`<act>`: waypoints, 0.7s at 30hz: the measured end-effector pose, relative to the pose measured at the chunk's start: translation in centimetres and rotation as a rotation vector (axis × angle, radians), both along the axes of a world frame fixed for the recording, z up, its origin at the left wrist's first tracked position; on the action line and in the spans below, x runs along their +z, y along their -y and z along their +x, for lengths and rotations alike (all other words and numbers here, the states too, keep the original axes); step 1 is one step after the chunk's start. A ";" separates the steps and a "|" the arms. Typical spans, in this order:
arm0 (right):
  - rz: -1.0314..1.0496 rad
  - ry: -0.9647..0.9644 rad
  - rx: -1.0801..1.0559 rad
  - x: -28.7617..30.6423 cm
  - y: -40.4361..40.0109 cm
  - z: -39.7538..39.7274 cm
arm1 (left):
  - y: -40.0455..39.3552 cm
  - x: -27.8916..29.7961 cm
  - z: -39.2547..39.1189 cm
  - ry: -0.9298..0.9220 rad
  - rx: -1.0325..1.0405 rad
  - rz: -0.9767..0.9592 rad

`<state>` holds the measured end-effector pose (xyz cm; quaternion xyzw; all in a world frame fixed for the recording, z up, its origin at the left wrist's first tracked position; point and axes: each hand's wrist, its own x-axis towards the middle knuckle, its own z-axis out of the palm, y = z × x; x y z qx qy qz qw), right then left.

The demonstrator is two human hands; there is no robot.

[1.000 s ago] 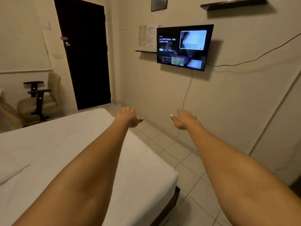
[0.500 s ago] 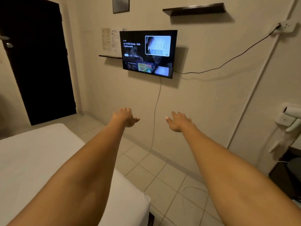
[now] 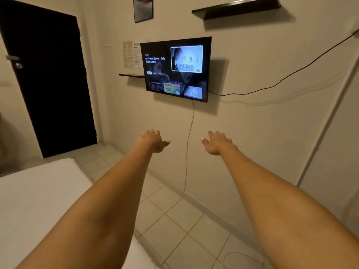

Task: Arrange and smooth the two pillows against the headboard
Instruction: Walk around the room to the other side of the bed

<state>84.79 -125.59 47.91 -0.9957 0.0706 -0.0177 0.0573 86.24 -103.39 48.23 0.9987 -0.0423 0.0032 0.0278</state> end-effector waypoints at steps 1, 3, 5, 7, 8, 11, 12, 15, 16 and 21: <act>-0.005 -0.005 0.020 0.0 0.6 1.4 | 0.5 -0.2 1.1 -0.006 0.023 0.002; -0.017 -0.001 0.062 -0.1 1.9 4.5 | 1.5 -0.5 3.3 -0.010 0.070 0.002; -0.030 0.000 0.107 -0.1 2.8 7.5 | 2.3 -0.7 5.4 -0.014 0.121 -0.004; -0.036 -0.016 0.150 -0.2 3.3 10.1 | 2.9 -0.9 7.1 -0.018 0.167 -0.006; -0.035 -0.022 0.171 -0.3 3.4 11.4 | 3.1 -1.1 7.8 -0.020 0.189 -0.008; -0.025 -0.025 0.244 -0.7 3.1 14.8 | 3.2 -1.8 10.0 -0.031 0.251 -0.011; -0.022 -0.035 0.267 -0.9 2.9 15.9 | 3.2 -2.1 10.8 -0.038 0.270 -0.008; -0.012 -0.063 0.320 -1.6 2.3 19.5 | 2.6 -3.0 13.4 -0.038 0.318 0.010; -0.008 -0.068 0.335 -1.8 2.0 20.8 | 2.4 -3.2 14.4 -0.037 0.334 0.015; -0.002 -0.067 0.409 -2.3 0.3 28.4 | 0.9 -3.1 20.5 -0.035 0.423 0.007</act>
